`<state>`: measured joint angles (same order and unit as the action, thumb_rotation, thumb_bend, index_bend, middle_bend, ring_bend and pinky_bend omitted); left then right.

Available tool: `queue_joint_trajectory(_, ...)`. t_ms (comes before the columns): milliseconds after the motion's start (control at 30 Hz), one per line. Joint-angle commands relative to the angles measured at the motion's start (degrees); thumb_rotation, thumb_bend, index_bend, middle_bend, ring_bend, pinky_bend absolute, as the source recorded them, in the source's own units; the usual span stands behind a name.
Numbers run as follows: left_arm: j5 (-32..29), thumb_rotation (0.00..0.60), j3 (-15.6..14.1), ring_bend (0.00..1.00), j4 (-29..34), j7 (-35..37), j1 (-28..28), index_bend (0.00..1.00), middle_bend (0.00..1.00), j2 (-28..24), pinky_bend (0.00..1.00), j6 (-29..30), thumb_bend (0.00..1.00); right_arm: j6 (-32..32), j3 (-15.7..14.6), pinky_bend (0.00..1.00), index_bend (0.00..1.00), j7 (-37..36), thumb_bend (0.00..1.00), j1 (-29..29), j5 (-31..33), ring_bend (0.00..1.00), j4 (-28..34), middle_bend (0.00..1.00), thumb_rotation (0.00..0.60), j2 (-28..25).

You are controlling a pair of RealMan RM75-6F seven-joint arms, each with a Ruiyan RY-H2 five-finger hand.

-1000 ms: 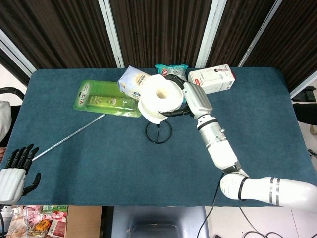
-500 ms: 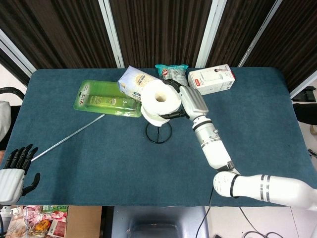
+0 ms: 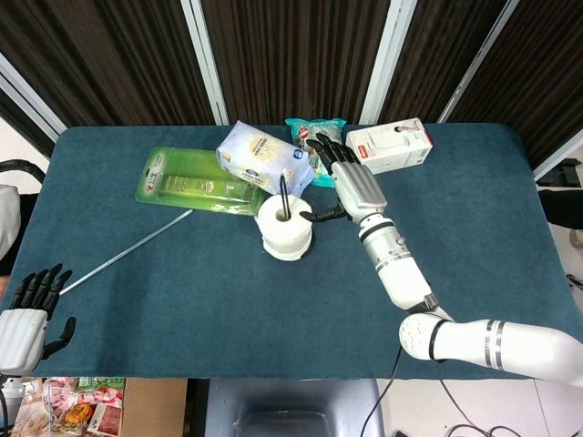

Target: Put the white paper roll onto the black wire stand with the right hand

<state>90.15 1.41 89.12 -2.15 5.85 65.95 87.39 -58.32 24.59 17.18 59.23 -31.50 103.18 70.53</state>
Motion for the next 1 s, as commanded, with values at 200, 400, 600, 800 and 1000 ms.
queue_joint_trajectory(200,0.55,0.600,0.13,0.00,-0.35,0.66,-0.27,0.00,0.00,-0.24,0.07,1.10,0.47,-4.89,-6.88,0.03,0.00,0.90,0.22,-8.43,-13.80,0.00,10.38,0.00,0.600,-7.38)
queue_joint_trajectory(400,1.72,0.600,0.13,0.00,-0.92,0.68,-0.66,0.00,0.00,0.44,0.07,2.79,0.47,-19.27,-24.75,0.00,0.00,2.87,0.22,-26.03,-39.71,0.00,13.79,0.00,0.600,-10.90)
queue_joint_trajectory(600,2.02,0.600,0.18,0.00,-1.12,0.44,-0.69,0.00,0.00,0.67,0.07,3.12,0.47,-29.70,-35.16,0.00,0.00,-2.27,0.22,-40.25,-52.15,0.00,1.59,0.00,0.600,-6.86)
queue_joint_trajectory(800,2.84,0.600,0.01,0.00,-1.47,-0.01,-0.90,0.00,0.00,0.81,0.07,3.92,0.47,-32.91,-35.86,0.00,0.00,-6.64,0.22,-47.26,-51.89,0.00,-6.87,0.00,0.600,-3.68)
queue_joint_trajectory(1000,3.03,0.600,-0.27,0.00,-1.34,-0.67,-0.84,0.00,0.00,0.90,0.07,3.53,0.47,-34.28,-33.20,0.00,0.00,-6.22,0.22,-49.00,-52.82,0.00,-7.28,0.00,0.600,-3.48)
